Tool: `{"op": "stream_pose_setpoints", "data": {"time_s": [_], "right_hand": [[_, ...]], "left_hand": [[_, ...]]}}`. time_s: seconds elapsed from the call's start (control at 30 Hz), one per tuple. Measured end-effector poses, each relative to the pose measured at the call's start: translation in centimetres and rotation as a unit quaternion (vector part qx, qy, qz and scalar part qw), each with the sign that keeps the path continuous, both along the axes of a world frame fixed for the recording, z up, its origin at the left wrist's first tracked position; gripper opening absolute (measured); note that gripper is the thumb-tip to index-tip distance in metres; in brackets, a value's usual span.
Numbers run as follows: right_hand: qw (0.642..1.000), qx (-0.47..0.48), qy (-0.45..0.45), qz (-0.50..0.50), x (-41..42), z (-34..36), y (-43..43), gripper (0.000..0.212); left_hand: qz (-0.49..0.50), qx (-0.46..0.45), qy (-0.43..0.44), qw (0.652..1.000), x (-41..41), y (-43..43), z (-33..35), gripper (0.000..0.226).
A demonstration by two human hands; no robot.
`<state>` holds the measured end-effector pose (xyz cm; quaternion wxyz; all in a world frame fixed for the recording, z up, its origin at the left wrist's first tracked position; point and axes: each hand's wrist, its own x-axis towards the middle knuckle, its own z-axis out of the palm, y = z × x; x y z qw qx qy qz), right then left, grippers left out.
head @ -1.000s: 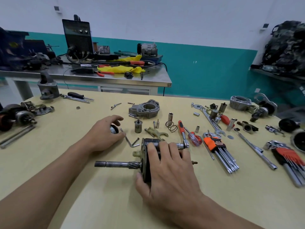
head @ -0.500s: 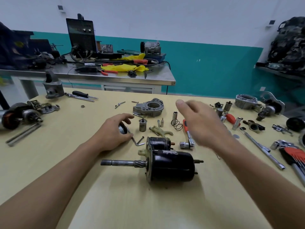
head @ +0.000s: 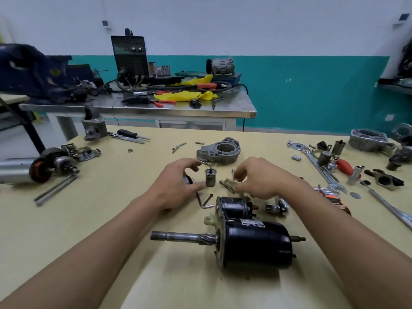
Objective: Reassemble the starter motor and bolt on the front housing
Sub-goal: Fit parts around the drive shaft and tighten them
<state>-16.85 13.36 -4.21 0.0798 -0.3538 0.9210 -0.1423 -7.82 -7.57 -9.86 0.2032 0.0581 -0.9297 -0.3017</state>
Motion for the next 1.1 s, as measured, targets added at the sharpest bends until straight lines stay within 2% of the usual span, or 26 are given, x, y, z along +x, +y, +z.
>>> {"op": "stream_pose_setpoints", "data": {"time_s": [0.13,0.27,0.37,0.47,0.63,0.77,0.9,1.1], "right_hand": [[1.0,0.012,-0.005,0.009,-0.2,-0.6,-0.3,0.045],[1.0,0.01,0.003,0.0,-0.4,-1.5,-0.6,0.049],[1.0,0.008,0.007,0.001,-0.6,-1.8,-0.8,0.032],[0.999,-0.046,0.02,0.0,-0.6,-0.8,-0.4,0.016],[0.985,-0.148,0.051,0.072,-0.2,2.3,0.8,0.021],[0.982,-0.132,0.048,0.123,0.0,2.7,1.3,0.026],[0.983,-0.111,0.07,0.125,0.2,2.5,1.4,0.029],[0.984,-0.091,0.088,0.129,0.8,2.3,0.9,0.026]], "left_hand": [[-0.006,0.003,-0.036,0.999,-1.0,0.1,0.7,0.069],[-0.018,0.013,-0.029,0.999,-2.1,1.1,0.5,0.06],[-0.013,0.014,-0.021,1.0,-2.4,1.7,0.2,0.05],[-0.01,0.037,-0.011,0.999,-2.3,2.2,0.1,0.041],[-0.019,0.066,-0.001,0.998,-1.7,2.4,0.0,0.041],[-0.03,0.08,0.012,0.996,-1.4,3.0,0.1,0.043],[-0.021,0.048,0.043,0.998,-1.1,3.5,0.3,0.037],[-0.032,0.052,0.076,0.995,-0.7,3.9,0.5,0.039]]}}
